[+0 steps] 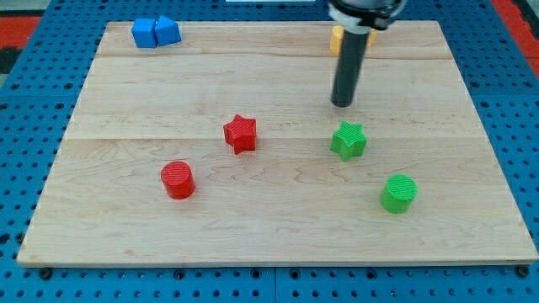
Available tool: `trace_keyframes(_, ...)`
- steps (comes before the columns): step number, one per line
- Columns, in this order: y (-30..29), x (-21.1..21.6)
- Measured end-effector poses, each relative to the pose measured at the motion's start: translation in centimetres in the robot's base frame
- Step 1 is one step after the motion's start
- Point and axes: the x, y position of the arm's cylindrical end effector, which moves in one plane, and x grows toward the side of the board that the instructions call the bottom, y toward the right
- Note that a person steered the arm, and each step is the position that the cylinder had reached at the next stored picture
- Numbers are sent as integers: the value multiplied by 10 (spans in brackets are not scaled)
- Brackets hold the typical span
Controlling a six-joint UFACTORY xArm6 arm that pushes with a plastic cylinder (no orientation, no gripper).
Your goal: Move the green star above the green circle
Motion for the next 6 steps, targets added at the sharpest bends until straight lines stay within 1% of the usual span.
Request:
trace_keyframes(1,-23,1)
trace_keyframes(2,-20,44)
trace_keyframes(3,-19,62)
trace_keyframes(4,8,63)
trace_keyframes(5,48,90)
trace_keyframes(6,48,138)
